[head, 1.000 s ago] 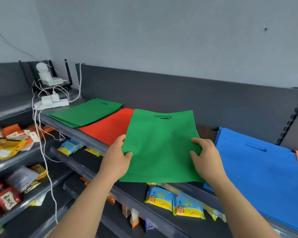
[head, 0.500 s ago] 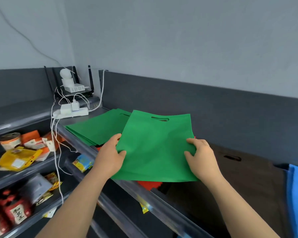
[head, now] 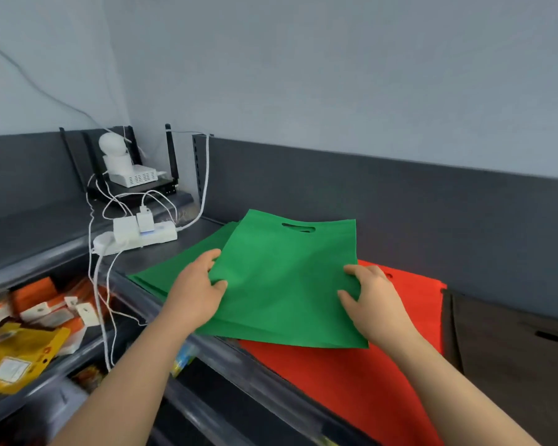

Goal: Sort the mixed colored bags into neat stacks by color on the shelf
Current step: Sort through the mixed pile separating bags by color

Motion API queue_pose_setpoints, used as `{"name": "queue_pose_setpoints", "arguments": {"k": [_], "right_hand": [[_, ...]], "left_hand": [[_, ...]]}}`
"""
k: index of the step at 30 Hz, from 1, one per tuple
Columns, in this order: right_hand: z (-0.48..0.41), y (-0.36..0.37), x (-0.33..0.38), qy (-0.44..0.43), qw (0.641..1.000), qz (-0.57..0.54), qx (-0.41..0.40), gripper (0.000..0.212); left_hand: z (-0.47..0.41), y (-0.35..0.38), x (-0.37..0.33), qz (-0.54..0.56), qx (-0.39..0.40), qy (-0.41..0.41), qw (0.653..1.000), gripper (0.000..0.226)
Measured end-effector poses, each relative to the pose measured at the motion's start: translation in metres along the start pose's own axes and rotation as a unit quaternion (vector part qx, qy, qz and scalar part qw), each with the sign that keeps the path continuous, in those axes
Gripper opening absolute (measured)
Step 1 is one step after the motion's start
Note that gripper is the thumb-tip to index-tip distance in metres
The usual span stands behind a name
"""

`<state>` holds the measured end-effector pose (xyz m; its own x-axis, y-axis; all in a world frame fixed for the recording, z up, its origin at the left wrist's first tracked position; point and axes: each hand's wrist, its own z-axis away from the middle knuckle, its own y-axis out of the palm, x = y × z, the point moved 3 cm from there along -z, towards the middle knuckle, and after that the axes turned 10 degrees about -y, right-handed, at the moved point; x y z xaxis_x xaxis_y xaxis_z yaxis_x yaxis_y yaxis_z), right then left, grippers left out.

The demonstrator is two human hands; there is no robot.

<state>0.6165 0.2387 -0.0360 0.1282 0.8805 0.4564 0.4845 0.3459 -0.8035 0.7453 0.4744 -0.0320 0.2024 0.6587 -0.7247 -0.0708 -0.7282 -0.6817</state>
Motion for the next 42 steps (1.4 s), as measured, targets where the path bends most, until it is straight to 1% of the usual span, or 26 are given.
{"name": "queue_pose_setpoints", "arguments": {"k": [6,10,14,18,21,24,26,28,31,34,38,42], "right_hand": [[-0.025,0.054,0.053,0.055,0.998,-0.008,0.003,0.048],[-0.034,0.082,0.079,0.091,0.996,-0.003,-0.004,0.048],[-0.038,0.103,0.093,0.128,0.99,0.036,0.038,0.047],[-0.04,0.115,0.101,0.153,0.982,0.086,0.07,0.04],[-0.039,0.121,0.104,0.153,0.975,0.135,0.084,0.038],[-0.038,0.121,0.105,0.138,0.972,0.176,0.069,0.041],[-0.035,0.118,0.107,0.123,0.971,0.197,0.055,0.041],[-0.029,0.114,0.109,0.114,0.973,0.195,0.036,0.042],[-0.016,0.103,0.108,0.111,0.978,0.179,0.0,0.043],[0.002,0.087,0.104,0.124,0.976,0.175,-0.033,0.04],[0.037,0.064,0.096,0.156,0.97,0.169,-0.076,0.039],[0.076,0.038,0.087,0.195,0.962,0.173,-0.087,0.041]], "left_hand": [[-0.067,-0.04,0.043,-0.037,0.029,0.022,0.999,0.061],[-0.106,-0.052,0.067,-0.064,0.055,0.031,0.996,0.059],[-0.132,-0.049,0.087,-0.111,0.076,0.035,0.99,0.058],[-0.145,-0.038,0.098,-0.167,0.085,0.05,0.981,0.058],[-0.146,-0.03,0.101,-0.213,0.082,0.073,0.971,0.055],[-0.145,-0.026,0.1,-0.279,0.044,0.129,0.95,0.055],[-0.139,-0.026,0.093,-0.297,0.021,0.168,0.94,0.051],[-0.127,-0.025,0.081,-0.279,0.019,0.197,0.94,0.046],[-0.1,-0.018,0.059,-0.21,0.046,0.238,0.947,0.041],[-0.07,-0.012,0.039,-0.148,0.07,0.279,0.946,0.04],[-0.034,0.006,0.017,-0.108,0.11,0.323,0.934,0.041],[0.004,0.028,-0.006,-0.087,0.139,0.363,0.917,0.041]]}}
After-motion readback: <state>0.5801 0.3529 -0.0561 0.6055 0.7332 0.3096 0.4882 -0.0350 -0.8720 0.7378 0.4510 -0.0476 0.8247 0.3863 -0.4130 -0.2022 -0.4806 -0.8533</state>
